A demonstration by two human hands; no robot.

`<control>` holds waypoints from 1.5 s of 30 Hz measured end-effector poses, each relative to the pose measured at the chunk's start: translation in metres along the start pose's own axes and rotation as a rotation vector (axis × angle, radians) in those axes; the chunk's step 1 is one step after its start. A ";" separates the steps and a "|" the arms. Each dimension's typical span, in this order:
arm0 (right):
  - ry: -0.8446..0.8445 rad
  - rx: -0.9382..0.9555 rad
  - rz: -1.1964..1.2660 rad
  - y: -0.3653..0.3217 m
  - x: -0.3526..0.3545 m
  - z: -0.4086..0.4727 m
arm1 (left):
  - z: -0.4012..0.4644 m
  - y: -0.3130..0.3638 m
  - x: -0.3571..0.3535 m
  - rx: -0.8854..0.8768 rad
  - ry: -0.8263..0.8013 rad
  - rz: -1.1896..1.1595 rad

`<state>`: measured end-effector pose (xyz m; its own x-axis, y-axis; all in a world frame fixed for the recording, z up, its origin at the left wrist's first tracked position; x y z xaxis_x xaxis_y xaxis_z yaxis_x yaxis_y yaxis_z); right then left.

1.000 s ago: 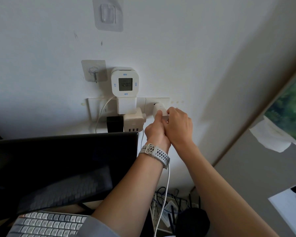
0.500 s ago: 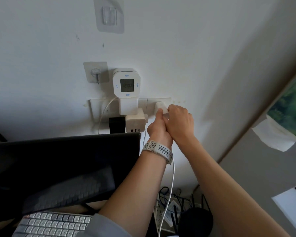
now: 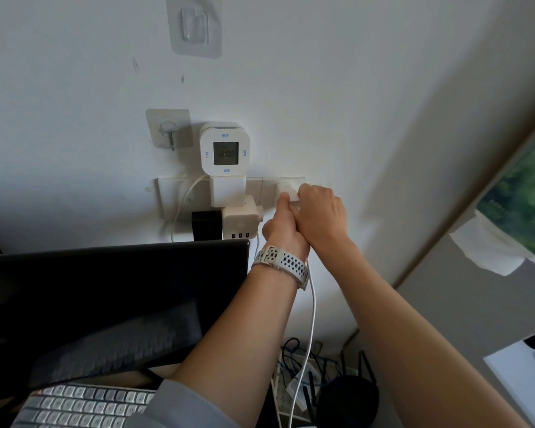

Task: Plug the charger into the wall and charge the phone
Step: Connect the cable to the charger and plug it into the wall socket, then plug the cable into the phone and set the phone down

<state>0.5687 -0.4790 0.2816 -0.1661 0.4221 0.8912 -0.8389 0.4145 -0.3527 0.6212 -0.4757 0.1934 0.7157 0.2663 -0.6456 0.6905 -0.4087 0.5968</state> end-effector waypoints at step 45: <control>-0.084 0.082 1.116 0.007 0.163 -0.250 | -0.274 0.131 0.100 -0.935 -0.491 0.634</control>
<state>0.6652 -0.2058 0.3530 -0.8779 0.4671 0.1056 -0.2297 -0.2173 -0.9487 0.8113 -0.2634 0.3377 0.9757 -0.1905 -0.1081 0.1898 0.4894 0.8511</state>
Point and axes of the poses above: each hand's wrist, its own z-axis towards the middle knuckle, its own x-axis out of the back of the hand, y = z × x, the point moved 8 cm from there along z, towards the middle knuckle, and after that the axes turned 14 degrees about -x, right-handed, at the moved point
